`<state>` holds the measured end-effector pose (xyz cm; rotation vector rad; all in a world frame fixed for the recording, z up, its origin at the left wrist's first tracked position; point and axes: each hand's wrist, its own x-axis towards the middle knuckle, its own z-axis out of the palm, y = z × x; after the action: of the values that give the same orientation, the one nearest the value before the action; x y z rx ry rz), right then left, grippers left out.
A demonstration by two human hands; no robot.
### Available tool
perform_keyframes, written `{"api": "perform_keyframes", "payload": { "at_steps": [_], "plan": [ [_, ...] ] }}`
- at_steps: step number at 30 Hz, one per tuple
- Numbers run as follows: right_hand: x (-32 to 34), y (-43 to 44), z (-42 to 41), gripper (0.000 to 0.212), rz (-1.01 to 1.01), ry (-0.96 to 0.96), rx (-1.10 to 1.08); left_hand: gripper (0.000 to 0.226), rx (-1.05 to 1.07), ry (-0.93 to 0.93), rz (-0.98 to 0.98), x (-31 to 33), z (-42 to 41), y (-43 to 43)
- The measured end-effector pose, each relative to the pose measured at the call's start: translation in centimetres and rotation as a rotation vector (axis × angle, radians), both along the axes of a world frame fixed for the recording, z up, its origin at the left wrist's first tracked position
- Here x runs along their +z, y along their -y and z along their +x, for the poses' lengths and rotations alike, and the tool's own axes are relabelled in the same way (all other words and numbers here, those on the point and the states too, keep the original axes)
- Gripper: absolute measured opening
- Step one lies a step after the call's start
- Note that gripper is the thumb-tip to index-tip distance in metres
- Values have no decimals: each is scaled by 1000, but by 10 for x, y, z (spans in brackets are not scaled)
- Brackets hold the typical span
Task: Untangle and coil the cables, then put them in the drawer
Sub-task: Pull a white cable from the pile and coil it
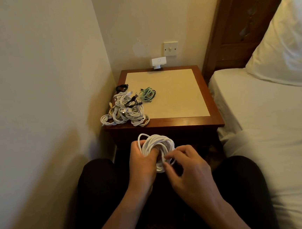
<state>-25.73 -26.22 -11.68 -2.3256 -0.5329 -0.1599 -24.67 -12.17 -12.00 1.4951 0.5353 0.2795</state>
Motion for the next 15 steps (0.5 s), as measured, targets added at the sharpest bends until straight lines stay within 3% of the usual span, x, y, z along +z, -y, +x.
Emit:
{"api": "perform_keyframes", "payload": {
  "at_steps": [5, 9, 15],
  "plan": [
    [-10, -10, 6, 29, -125, -76, -91, 36, 2, 28, 23, -3, -5, 7],
    [-11, -13, 12, 17, -155, -104, -98, 37, -30, 24, 77, -6, -6, 6],
    [5, 3, 14, 5, 15, -31, -65, 30, -32, -11, 168, -10, 1, -12]
  ]
}}
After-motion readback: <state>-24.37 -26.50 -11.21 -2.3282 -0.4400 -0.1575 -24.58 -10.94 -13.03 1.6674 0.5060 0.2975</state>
